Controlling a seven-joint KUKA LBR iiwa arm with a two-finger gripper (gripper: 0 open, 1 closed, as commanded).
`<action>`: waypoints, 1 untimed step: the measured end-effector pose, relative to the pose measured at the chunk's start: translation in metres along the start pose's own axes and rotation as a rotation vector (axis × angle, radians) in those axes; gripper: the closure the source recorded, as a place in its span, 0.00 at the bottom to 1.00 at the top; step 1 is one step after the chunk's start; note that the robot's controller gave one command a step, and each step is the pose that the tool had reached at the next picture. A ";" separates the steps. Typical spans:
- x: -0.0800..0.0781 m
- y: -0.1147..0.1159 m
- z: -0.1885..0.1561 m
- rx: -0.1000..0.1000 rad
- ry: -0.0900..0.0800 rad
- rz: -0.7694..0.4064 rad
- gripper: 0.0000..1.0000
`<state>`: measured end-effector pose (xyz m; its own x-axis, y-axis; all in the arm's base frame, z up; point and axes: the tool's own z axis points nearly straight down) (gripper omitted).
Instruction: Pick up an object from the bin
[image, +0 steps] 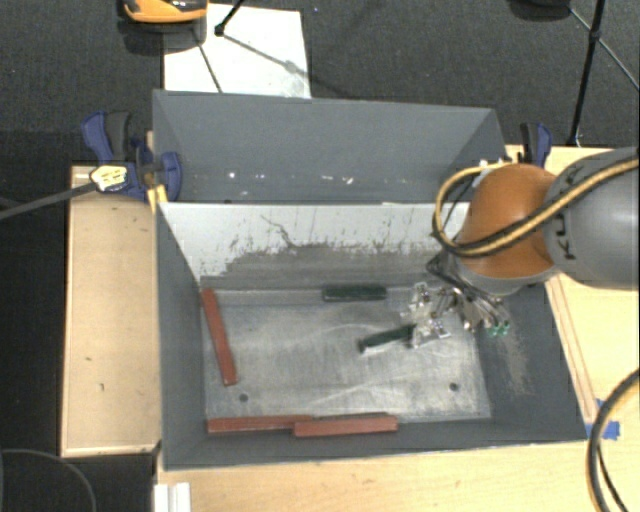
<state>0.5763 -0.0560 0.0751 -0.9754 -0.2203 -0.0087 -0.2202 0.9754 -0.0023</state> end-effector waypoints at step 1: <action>0.004 0.013 -0.163 0.000 0.001 -0.065 1.00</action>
Offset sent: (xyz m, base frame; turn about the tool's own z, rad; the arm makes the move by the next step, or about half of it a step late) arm 0.0000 0.0000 0.0000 0.0000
